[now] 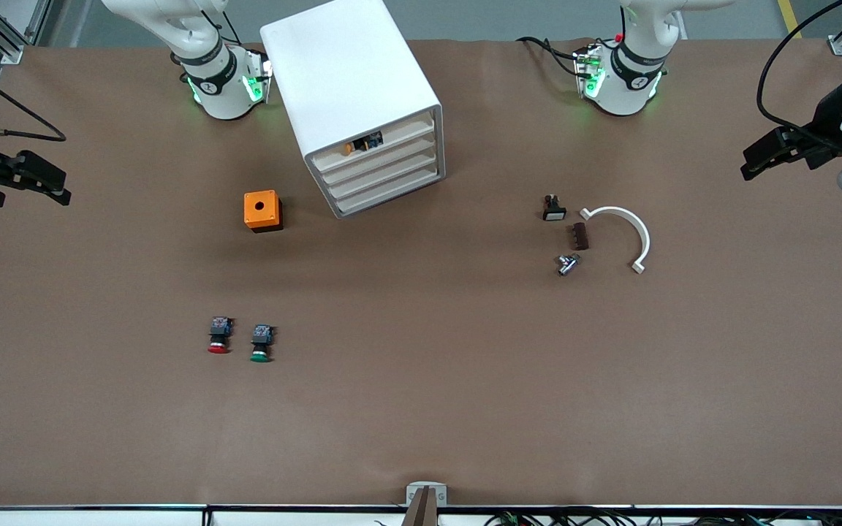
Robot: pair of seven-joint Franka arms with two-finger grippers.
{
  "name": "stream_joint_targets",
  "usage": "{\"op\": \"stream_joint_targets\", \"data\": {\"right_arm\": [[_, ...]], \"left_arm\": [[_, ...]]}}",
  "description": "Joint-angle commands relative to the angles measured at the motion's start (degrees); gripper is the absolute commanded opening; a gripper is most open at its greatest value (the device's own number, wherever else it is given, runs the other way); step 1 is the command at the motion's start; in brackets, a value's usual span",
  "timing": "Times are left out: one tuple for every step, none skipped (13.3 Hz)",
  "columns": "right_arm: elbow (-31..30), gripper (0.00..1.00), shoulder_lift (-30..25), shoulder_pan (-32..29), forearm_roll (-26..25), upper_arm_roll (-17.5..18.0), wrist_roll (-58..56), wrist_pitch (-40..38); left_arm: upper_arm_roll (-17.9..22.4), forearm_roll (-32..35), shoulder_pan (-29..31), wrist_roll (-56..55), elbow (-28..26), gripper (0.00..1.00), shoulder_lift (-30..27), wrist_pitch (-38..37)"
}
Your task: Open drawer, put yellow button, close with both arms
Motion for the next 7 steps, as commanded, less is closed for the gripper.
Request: {"op": "stream_joint_targets", "data": {"right_arm": [[0.45, 1.0, -0.05, 0.0, -0.17, 0.08, 1.63, -0.66], [0.45, 1.0, 0.03, 0.0, -0.17, -0.01, 1.54, -0.67], [0.45, 1.0, -0.05, 0.09, -0.17, -0.1, 1.54, -0.58], [0.63, 1.0, -0.05, 0.26, -0.17, -0.1, 1.63, -0.66], [0.63, 1.0, 0.03, 0.44, -0.26, -0.1, 1.54, -0.75], [0.63, 1.0, 0.03, 0.44, -0.26, -0.1, 1.54, -0.75], [0.63, 1.0, 0.03, 0.44, -0.26, -0.1, 1.54, -0.75]], "left_arm": [[-0.74, 1.0, 0.75, 1.51, 1.36, 0.99, 0.19, -0.64], [-0.66, 0.82, 0.83, 1.59, 2.23, 0.99, 0.28, -0.64], [-0.74, 0.99, 0.66, 1.42, 2.5, 0.99, 0.8, -0.64], [-0.74, 0.73, 0.66, 1.59, 2.42, 0.99, 0.72, -0.73], [-0.74, 0.64, 0.66, 1.59, 2.5, 0.99, 0.72, -0.73], [-0.74, 0.64, 0.66, 1.51, 2.59, 0.99, 0.81, -0.73], [-0.74, 0.64, 0.66, 1.16, 2.68, 0.99, 0.72, -0.73]]}}
